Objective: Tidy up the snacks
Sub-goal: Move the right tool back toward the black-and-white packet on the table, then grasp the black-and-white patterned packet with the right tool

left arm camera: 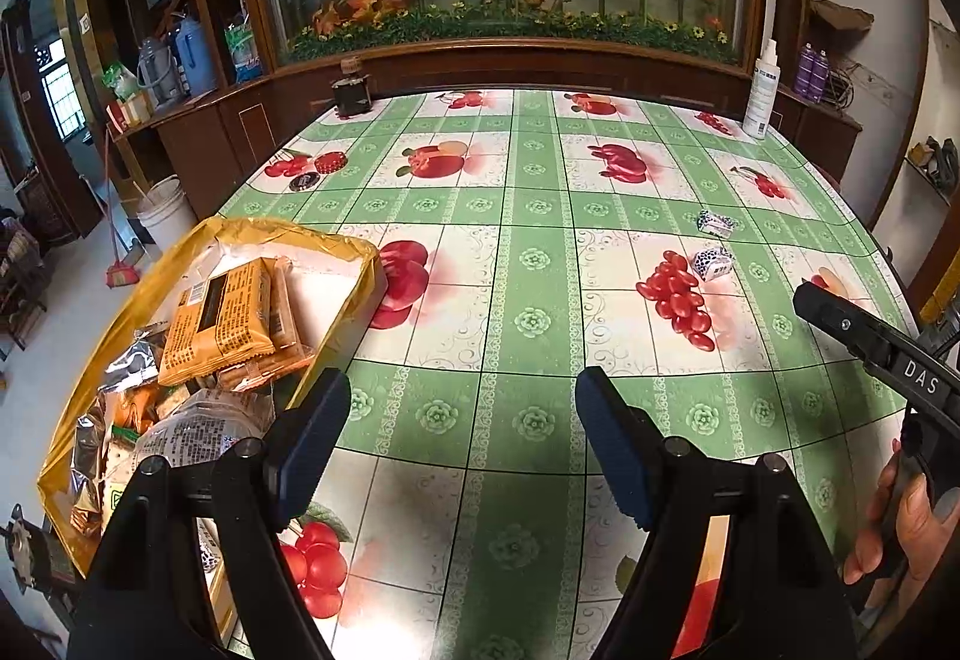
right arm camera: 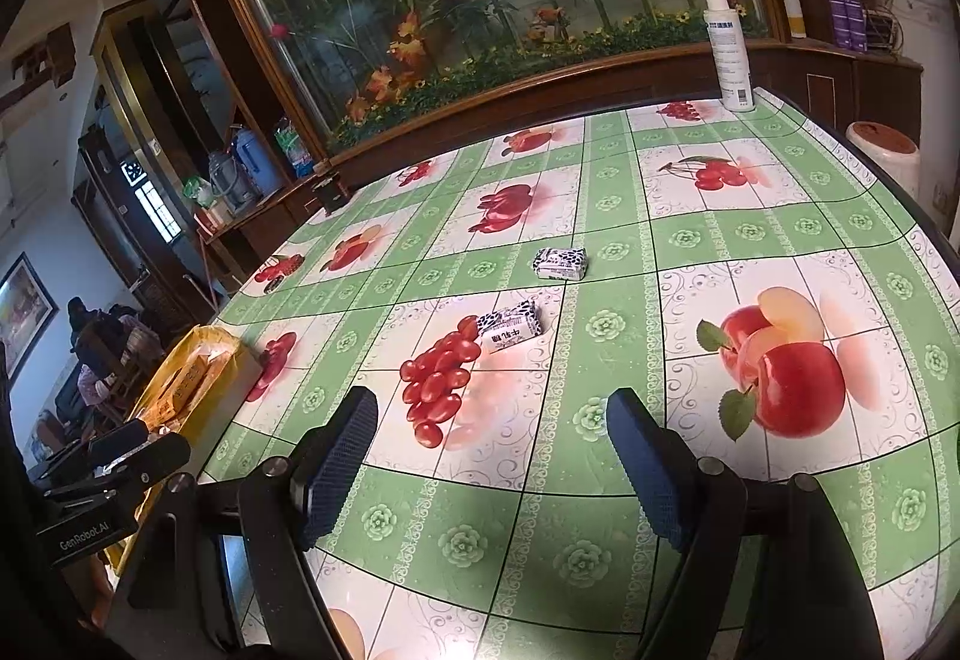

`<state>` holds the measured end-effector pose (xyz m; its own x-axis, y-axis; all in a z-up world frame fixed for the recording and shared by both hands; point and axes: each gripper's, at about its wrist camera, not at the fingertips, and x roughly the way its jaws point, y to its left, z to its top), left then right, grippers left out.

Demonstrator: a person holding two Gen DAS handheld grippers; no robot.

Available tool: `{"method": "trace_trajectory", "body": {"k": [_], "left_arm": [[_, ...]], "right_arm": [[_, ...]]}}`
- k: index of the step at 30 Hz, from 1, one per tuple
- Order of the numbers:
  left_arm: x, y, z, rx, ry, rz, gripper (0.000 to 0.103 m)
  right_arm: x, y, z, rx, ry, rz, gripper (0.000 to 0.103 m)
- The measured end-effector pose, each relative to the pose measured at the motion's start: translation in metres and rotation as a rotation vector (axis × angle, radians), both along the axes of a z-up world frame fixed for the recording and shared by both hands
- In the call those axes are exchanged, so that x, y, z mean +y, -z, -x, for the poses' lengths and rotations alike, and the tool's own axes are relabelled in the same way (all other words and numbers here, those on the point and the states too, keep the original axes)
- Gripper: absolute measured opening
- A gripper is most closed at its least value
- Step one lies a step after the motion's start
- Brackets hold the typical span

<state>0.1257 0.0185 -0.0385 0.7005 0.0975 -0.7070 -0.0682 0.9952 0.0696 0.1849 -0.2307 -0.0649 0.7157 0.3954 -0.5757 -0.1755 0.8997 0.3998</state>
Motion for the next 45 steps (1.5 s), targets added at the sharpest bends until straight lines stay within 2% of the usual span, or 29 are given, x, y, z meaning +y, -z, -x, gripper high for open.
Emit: {"method": "trace_trajectory", "body": {"k": [9, 14, 18, 22, 30, 33, 35, 40, 44, 45], "left_arm": [[-0.007, 0.004, -0.009, 0.007, 0.013, 0.004, 0.077], [-0.023, 0.013, -0.023, 0.041, 0.066, 0.029, 0.077], [-0.044, 0.016, -0.034, 0.062, 0.136, 0.049, 0.077], [-0.061, 0.02, -0.045, 0.083, 0.199, 0.061, 0.077], [-0.073, 0.039, -0.079, 0.144, 0.252, 0.11, 0.077], [-0.077, 0.042, -0.093, 0.157, 0.277, 0.128, 0.077], [-0.08, 0.044, -0.103, 0.167, 0.289, 0.144, 0.077], [-0.088, 0.049, -0.117, 0.186, 0.338, 0.157, 0.077], [-0.094, 0.055, -0.123, 0.197, 0.36, 0.147, 0.077], [-0.095, 0.055, -0.124, 0.196, 0.361, 0.145, 0.077]], "right_arm": [[-0.003, 0.0, -0.007, -0.008, 0.004, 0.017, 0.081], [-0.003, 0.002, -0.025, -0.005, -0.009, 0.054, 0.08], [0.001, 0.004, -0.051, 0.007, -0.029, 0.102, 0.072], [0.006, 0.009, -0.084, 0.036, -0.067, 0.135, 0.06], [0.024, 0.023, -0.136, 0.081, -0.173, 0.214, 0.049], [0.03, 0.027, -0.147, 0.093, -0.21, 0.24, 0.039], [0.032, 0.028, -0.153, 0.099, -0.206, 0.282, 0.038], [0.031, 0.029, -0.166, 0.1, -0.24, 0.277, 0.041], [0.042, 0.03, -0.17, 0.1, -0.28, 0.349, 0.037], [0.044, 0.03, -0.17, 0.095, -0.28, 0.365, 0.024]]}}
